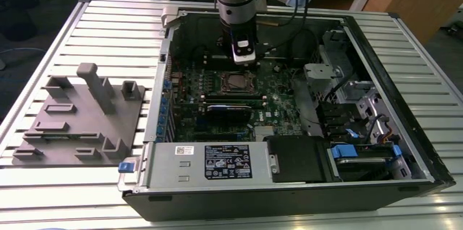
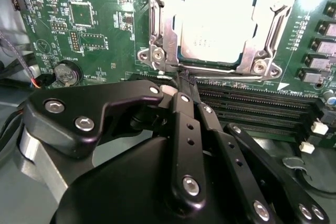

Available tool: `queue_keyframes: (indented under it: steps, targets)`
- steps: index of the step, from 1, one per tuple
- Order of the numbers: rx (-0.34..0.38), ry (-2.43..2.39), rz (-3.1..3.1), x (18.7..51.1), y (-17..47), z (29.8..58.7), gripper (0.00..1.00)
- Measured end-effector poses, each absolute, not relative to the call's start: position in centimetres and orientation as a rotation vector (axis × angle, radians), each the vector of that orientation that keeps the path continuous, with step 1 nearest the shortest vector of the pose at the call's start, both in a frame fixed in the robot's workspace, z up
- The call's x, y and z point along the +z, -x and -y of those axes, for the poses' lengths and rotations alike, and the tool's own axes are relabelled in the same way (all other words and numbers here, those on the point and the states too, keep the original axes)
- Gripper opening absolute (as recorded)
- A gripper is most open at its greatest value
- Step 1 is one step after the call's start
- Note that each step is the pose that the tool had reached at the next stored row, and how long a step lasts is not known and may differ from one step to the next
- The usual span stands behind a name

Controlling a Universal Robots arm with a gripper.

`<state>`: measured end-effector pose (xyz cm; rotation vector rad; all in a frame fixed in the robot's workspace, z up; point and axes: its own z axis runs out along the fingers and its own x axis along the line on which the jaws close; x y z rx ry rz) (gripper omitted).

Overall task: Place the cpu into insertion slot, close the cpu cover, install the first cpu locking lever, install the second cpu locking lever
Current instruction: 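Install the first cpu locking lever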

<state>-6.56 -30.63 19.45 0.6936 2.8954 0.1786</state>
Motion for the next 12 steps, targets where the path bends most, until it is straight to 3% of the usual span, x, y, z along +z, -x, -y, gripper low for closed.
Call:
queue_keyframes:
  steps: [12]
  targets:
    - [0.162, -0.692, -2.894, 19.78, 6.56, 30.63, 0.11]
